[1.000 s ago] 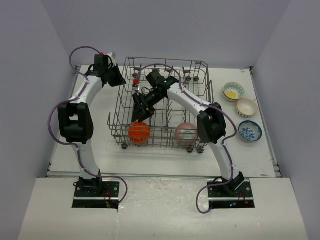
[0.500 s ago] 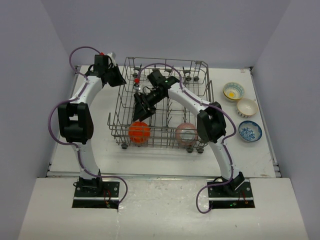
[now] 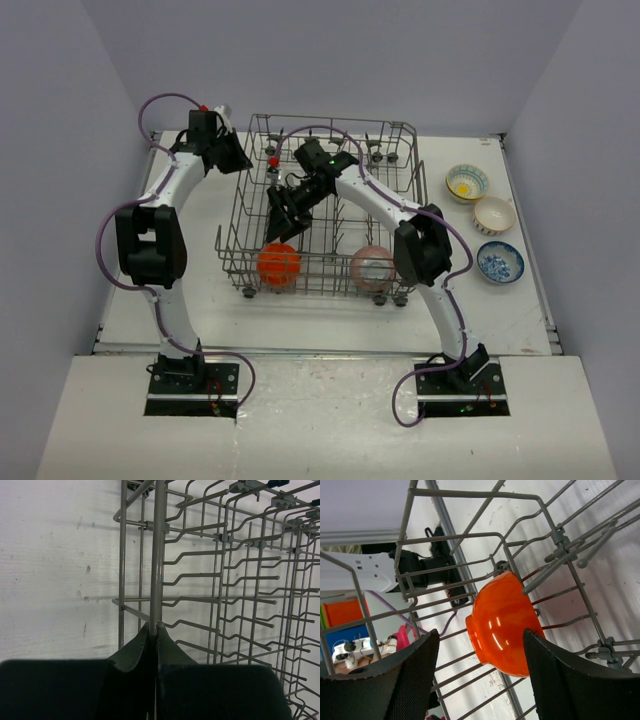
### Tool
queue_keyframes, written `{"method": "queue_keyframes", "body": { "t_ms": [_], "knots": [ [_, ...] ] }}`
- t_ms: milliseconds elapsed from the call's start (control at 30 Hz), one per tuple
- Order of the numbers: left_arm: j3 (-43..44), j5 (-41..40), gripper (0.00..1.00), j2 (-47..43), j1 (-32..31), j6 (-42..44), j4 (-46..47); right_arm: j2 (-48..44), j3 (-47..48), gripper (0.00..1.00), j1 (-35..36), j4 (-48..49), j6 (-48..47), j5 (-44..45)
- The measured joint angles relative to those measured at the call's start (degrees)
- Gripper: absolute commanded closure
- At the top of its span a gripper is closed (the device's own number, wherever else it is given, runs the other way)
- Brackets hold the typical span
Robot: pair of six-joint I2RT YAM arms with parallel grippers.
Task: Unload the bowls from the dish rack
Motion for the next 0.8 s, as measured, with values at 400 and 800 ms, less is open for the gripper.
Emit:
{"method": "queue_keyframes", "body": {
  "t_ms": [400, 800],
  "knots": [
    [-0.6, 0.5, 1.0, -0.2, 0.2, -0.4, 0.7, 0.6, -0.9, 0.31, 0.3, -0.1, -3.0, 12.9],
    [-0.6, 0.5, 1.0, -0.2, 0.2, -0.4, 0.7, -1.7, -5.6, 0.37, 0.3, 3.8, -6.7, 8.5]
  ]
}}
